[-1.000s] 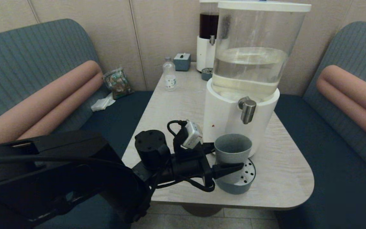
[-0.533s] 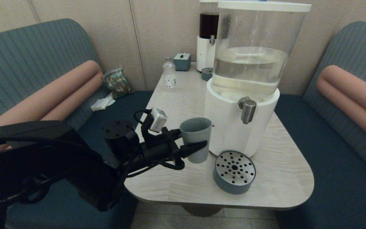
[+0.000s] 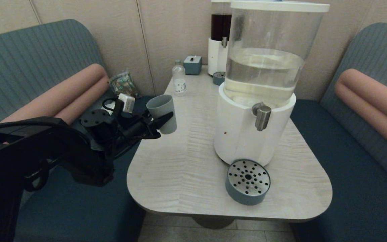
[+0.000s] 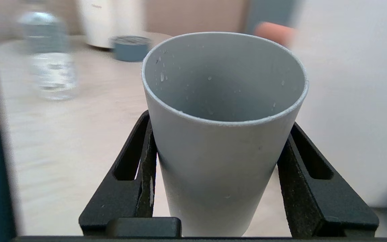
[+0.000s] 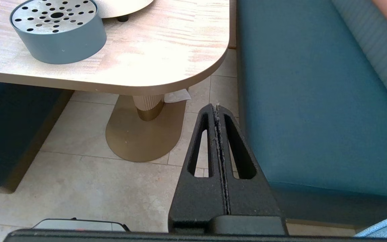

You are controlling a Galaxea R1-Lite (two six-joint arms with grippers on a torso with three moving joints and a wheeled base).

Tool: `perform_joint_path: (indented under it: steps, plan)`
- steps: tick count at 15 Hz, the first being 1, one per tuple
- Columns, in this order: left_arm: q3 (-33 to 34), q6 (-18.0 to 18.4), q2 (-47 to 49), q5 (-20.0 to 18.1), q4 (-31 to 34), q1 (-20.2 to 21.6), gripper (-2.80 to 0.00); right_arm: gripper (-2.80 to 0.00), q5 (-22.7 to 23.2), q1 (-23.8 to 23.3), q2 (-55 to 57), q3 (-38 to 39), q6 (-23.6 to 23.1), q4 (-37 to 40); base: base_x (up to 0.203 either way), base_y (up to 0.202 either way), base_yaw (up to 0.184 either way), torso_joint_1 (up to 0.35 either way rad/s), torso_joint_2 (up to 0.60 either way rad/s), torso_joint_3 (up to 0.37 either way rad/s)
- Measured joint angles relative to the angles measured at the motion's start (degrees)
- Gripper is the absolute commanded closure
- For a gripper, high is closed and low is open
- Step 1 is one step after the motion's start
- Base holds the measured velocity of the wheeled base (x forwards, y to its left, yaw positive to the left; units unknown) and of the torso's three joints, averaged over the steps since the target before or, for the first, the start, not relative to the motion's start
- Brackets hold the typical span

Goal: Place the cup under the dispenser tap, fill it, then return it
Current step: Place the cup next to the water dispenser

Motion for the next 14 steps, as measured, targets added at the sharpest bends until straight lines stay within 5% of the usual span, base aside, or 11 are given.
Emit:
perform_joint_path:
  steps: [5,14]
  plan:
    - [-9.06,-0.86,10.22,1.42,0.06,1.59,0.0,0.0,-0.01,0.0,0.0,0.0,0.02,0.0,0.0,0.0,0.0,0.0,0.0,0.0]
    - [-10.73,-0.74,15.62,1.45,-0.45,1.9,0.0,0.0,0.02,0.0,0.0,0.0,0.0,-0.02,0.0,0.0,0.0,0.0,0.0,0.0]
